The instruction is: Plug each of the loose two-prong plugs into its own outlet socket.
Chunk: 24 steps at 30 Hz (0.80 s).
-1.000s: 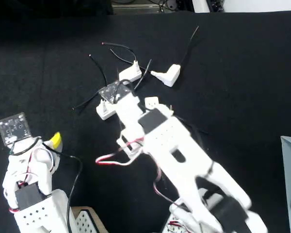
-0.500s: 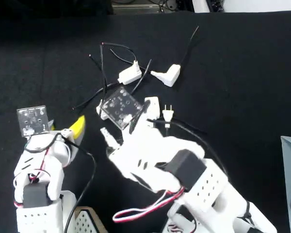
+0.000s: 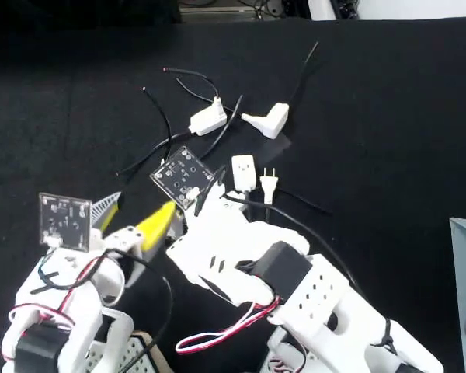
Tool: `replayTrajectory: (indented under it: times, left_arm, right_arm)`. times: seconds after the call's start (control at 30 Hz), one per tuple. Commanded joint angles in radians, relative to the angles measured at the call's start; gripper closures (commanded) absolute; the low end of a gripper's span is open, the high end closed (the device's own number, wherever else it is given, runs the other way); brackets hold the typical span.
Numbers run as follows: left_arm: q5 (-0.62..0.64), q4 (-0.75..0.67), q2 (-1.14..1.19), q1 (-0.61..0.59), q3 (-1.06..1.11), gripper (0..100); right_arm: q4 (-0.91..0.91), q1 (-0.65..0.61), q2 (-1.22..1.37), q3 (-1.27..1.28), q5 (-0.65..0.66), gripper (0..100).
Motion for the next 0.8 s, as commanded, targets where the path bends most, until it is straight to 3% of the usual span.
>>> replayTrajectory:
  times: [0.0, 0.23, 0.5, 0.63, 0.77]
  left_arm:
    - [-0.011, 0.02, 0.0, 0.064, -0.065, 70]
    - [-0.06, 0.025, 0.0, 0.056, -0.053, 70]
    - [-0.061, -0.032, 0.009, -0.145, -0.045, 70]
    - [-0.066, -0.035, 0.011, -0.134, -0.007, 70]
    - [-0.066, -0.061, 0.017, -0.108, 0.039, 70]
  right_arm:
    - [-0.02, -0.011, -0.024, -0.008, -0.005, 98.7]
    - [-0.015, 0.089, -0.024, -0.008, -0.005, 98.7]
    - [-0.02, 0.313, -0.021, 0.025, 0.038, 98.7]
    - [-0.052, 0.445, -0.016, 0.059, 0.066, 98.7]
    - [-0.152, 0.496, -0.015, 0.14, 0.103, 98.7]
